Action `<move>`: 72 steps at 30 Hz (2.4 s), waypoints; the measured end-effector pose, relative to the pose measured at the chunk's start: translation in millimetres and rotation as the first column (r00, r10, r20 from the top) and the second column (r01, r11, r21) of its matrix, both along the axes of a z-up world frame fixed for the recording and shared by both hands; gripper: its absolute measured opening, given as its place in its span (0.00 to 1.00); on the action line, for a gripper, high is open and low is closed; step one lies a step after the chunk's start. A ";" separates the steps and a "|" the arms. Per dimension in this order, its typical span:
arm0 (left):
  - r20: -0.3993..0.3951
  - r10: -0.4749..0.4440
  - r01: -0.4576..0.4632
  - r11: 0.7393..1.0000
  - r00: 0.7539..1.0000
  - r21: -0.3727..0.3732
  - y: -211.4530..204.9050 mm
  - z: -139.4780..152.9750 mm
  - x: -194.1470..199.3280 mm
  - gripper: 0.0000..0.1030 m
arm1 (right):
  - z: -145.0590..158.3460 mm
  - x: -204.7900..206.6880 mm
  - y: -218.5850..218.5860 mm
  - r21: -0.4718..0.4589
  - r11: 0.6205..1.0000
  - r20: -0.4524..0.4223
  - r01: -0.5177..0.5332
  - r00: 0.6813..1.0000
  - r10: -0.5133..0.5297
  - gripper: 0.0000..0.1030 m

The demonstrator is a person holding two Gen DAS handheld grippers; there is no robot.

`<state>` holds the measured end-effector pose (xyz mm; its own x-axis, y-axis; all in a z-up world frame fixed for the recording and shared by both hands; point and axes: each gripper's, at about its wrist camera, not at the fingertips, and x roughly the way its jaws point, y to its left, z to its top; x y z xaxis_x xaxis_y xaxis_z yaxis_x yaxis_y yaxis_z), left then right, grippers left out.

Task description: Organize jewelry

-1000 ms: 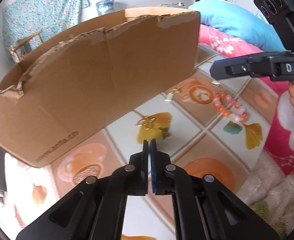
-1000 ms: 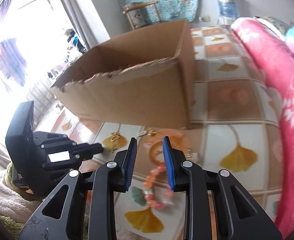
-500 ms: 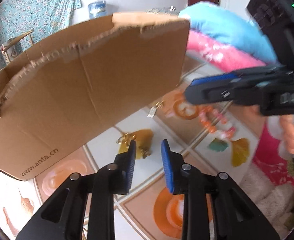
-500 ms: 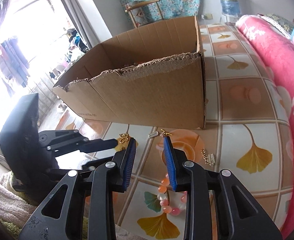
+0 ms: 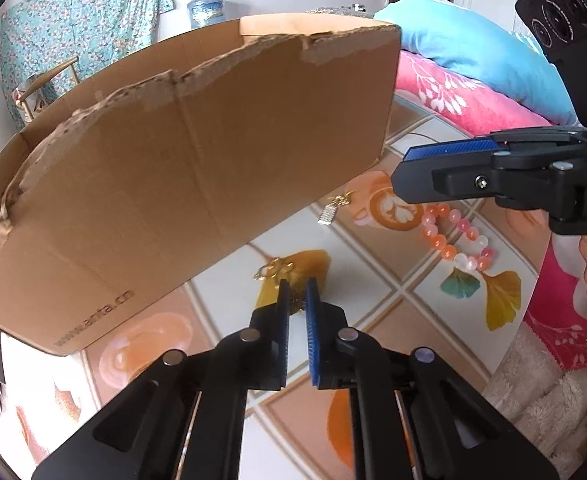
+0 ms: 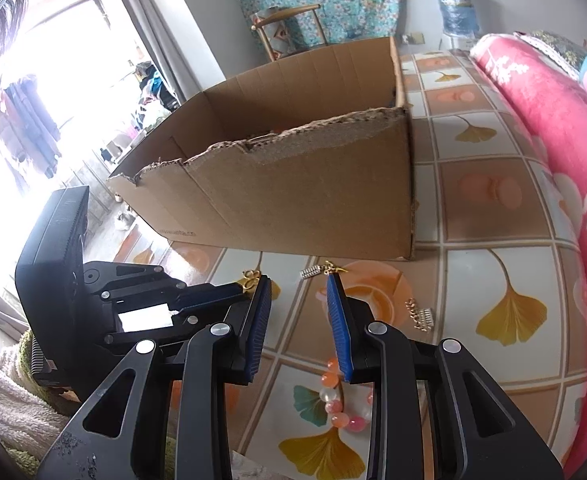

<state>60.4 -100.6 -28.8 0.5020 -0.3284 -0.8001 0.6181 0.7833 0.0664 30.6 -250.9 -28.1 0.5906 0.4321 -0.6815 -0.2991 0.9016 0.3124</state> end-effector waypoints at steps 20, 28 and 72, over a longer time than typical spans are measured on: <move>-0.013 0.205 -0.206 0.977 0.979 -0.058 78.2 1.1 3.7 0.07 | -25.8 25.8 89.7 -0.262 0.961 -0.011 -0.086 0.996 0.086 0.27; -0.010 0.198 -0.198 0.977 0.980 -0.077 84.7 1.2 1.3 0.07 | -29.7 25.9 100.6 -0.339 0.936 -0.024 -0.091 0.996 0.088 0.10; -0.019 0.174 -0.175 0.976 0.985 -0.130 101.5 7.7 0.4 0.07 | -6.6 35.2 80.7 -0.309 0.949 -0.077 -0.065 0.996 0.043 0.10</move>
